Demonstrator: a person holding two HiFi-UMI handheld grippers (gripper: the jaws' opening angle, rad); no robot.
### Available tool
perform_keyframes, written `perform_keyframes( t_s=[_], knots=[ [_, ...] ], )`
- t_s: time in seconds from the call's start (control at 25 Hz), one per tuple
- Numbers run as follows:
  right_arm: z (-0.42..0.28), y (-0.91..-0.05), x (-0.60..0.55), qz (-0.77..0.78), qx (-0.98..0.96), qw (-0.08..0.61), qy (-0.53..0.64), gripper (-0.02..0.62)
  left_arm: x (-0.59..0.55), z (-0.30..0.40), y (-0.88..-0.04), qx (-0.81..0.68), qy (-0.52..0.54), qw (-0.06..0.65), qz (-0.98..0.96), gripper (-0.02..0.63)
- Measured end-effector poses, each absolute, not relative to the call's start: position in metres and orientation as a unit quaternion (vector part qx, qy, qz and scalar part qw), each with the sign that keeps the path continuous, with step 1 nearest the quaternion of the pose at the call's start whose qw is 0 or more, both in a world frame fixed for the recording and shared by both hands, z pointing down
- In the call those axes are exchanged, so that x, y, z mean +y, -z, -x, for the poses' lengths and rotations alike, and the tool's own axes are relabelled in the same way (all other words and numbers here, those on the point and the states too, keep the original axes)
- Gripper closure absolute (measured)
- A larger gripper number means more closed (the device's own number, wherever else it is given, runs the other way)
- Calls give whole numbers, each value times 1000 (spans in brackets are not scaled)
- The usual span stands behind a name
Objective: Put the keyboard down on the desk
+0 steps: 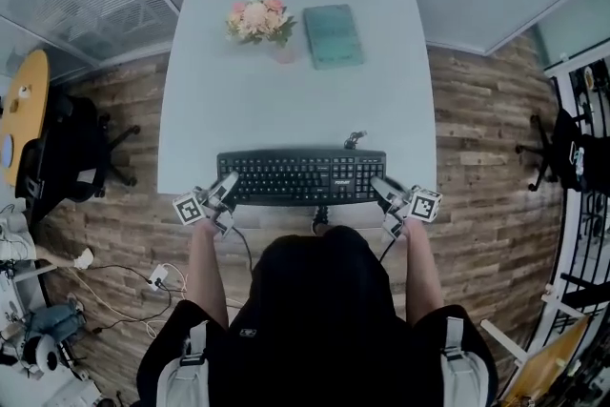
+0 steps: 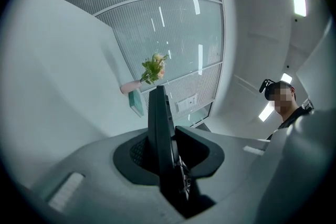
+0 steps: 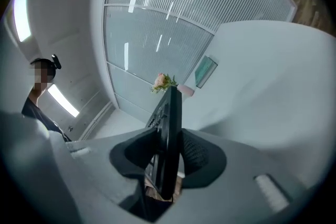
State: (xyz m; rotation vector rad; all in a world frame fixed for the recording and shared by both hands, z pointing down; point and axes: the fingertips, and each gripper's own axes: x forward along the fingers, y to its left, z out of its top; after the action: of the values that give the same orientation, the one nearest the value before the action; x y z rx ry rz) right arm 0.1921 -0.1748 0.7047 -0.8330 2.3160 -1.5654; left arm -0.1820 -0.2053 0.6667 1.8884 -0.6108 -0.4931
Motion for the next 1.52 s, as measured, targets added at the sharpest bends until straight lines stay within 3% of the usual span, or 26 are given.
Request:
perform_keyframes(
  t_s=[0.36,1.12,1.52],
  knots=[
    [-179,-707,-231,288,793,69,533,453,-250,196,-680,-293,193,511,-785,500],
    [-144,-765,-300,348,740,47,574,443,-353,227,-753,-332,72,503,-795,456],
    [-156,-812,-303,427,720,-61,544,417,-356,221,-781,-369,24,489,-790,425]
  ],
)
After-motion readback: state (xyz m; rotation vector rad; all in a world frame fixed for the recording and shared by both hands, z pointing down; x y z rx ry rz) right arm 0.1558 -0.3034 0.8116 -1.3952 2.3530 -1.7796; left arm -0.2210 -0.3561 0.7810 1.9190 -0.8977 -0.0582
